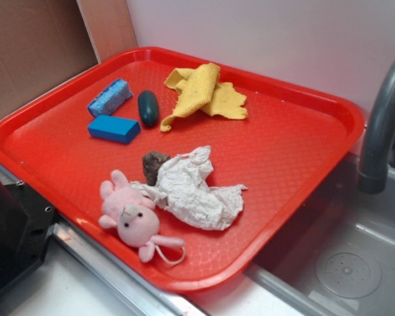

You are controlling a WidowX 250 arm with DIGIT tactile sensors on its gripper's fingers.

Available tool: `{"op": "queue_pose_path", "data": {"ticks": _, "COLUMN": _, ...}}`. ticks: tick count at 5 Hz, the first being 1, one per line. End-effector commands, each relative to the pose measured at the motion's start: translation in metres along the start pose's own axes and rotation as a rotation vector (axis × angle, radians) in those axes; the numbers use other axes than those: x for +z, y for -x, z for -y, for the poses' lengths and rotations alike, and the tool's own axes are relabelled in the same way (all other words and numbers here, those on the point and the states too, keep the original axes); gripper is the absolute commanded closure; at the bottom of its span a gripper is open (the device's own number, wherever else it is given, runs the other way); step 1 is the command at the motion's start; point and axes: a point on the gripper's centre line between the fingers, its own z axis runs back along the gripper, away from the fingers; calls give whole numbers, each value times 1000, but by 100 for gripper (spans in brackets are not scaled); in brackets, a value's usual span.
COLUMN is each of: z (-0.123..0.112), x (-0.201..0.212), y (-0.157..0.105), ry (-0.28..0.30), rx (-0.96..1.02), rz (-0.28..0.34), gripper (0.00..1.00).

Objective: Grab the plastic pickle.

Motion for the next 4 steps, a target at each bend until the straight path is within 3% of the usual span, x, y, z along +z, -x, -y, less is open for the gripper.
{"op": "queue_pose_path", "data": {"ticks": 1, "z": -53, "x": -53, "y": -56, "ry": -117, "rx": 479, "rz": 154, "gripper": 0}}
{"op": "queue_pose_path", "data": {"ticks": 2, "z": -53, "x": -72, "y": -84, "ry": -72, "rx": 723, "rz": 160, "gripper": 0}}
{"op": "queue_pose_path", "data": {"ticks": 3, "z": -60, "x": -93, "y": -103, "ry": 15, "rx": 836, "rz": 205, "gripper": 0}}
{"op": "queue_pose_path", "data": {"ticks": 4, "z": -66, "x": -112, "y": -114, "ry": 67, "rx": 911, "rz": 157, "gripper": 0}}
